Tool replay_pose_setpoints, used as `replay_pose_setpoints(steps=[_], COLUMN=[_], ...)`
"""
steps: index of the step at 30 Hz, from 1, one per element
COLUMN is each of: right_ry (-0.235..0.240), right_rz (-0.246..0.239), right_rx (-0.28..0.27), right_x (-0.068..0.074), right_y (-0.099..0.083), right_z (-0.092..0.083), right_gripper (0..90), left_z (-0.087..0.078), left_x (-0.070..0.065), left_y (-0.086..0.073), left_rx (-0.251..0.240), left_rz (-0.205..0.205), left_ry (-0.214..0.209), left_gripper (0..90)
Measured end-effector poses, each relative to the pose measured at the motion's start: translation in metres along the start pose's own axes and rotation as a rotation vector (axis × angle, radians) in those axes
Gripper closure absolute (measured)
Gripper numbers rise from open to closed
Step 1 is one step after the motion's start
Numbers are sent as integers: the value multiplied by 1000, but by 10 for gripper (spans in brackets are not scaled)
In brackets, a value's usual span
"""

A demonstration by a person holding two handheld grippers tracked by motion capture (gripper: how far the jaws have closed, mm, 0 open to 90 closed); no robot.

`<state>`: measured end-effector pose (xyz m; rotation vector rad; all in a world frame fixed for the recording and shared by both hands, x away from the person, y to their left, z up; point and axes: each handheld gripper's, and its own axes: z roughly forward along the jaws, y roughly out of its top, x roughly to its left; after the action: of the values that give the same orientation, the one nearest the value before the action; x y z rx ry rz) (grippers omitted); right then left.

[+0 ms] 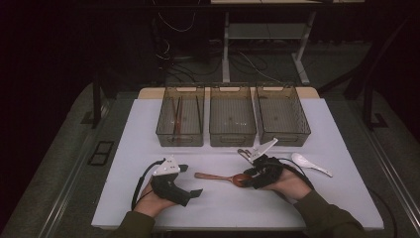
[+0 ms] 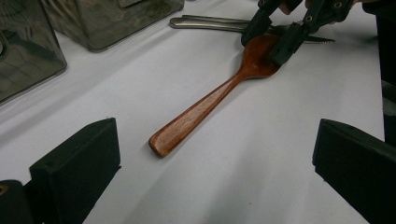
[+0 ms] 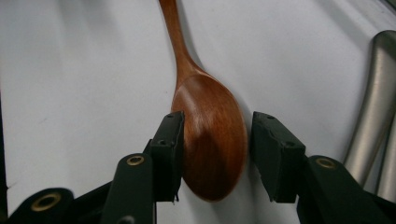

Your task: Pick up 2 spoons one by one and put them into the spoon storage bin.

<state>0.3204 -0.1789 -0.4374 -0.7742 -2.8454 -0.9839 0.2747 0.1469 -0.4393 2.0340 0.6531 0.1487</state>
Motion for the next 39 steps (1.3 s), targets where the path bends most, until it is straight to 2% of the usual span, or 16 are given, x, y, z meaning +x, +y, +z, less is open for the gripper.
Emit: replay_pose_setpoints(steps=[4,8,16,22,28,39], right_ry=[4,27,63,52,35,-27], right_rz=[-28,-58,-44,-69,-24,11], right_rx=[8,12,0,-10,-52,-161], right_x=[1,1,1,1,-1,-12], right_y=[0,0,0,1,1,5], right_z=[0,1,-3,-5,-13,-36], right_gripper=[583,673,821,829,830,830], left_z=[0,0,0,0,0,0], left_x=[0,0,0,0,0,0], left_y=[0,0,0,0,0,0], left_rx=[1,2,3,1,1,2], left_rz=[0,1,4,2,4,5], left_ry=[0,0,0,-1,-3,-3], left_gripper=[0,0,0,0,0,0])
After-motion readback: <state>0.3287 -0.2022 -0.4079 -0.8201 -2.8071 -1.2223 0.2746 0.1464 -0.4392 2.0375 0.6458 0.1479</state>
